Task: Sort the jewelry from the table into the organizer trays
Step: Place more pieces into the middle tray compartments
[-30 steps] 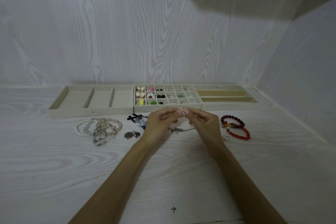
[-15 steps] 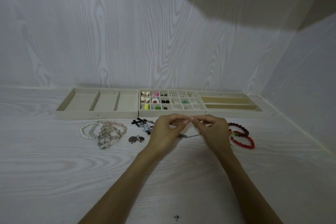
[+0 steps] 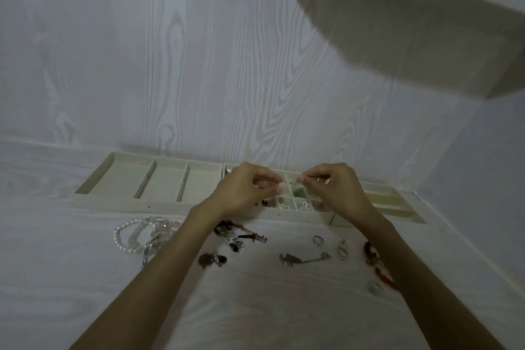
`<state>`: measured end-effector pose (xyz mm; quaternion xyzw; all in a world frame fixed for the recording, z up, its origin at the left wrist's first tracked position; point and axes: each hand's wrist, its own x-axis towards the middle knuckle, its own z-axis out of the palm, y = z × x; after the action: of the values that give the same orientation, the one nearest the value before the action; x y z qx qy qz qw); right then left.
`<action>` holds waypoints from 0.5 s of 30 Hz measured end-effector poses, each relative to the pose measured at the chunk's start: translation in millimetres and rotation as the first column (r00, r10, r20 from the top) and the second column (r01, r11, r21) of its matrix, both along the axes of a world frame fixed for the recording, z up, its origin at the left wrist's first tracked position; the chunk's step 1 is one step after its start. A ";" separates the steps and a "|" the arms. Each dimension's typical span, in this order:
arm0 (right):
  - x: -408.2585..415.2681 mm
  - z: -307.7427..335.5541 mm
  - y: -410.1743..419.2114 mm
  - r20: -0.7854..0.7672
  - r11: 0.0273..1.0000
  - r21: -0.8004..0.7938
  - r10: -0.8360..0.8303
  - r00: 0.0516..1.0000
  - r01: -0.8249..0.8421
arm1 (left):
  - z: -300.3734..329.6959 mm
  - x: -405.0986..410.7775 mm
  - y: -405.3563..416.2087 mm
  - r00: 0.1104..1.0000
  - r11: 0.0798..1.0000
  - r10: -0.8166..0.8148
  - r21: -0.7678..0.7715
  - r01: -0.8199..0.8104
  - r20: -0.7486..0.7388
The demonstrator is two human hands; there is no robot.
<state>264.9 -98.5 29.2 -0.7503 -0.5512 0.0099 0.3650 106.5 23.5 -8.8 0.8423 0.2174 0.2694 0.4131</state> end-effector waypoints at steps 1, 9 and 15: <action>4.9 3.6 7.9 0.022 1.000 -0.023 -0.011 1.000 0.012 | -0.8 -6.4 10.5 0.991 0.996 0.064 0.076 -0.055 -0.115; 30.6 2.5 52.2 0.183 0.915 -0.404 0.092 0.979 -0.010 | -8.0 -46.3 54.9 0.818 0.976 0.144 0.217 -0.024 -0.557; 35.2 -11.4 66.1 0.278 0.852 -0.522 0.133 0.951 0.033 | -5.8 -47.2 54.8 0.798 0.979 0.108 0.202 0.018 -0.593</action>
<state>300.1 -32.4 17.8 -0.7984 -0.5969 0.0529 0.0588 59.3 78.2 -14.5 0.9154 0.3293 0.0186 0.2309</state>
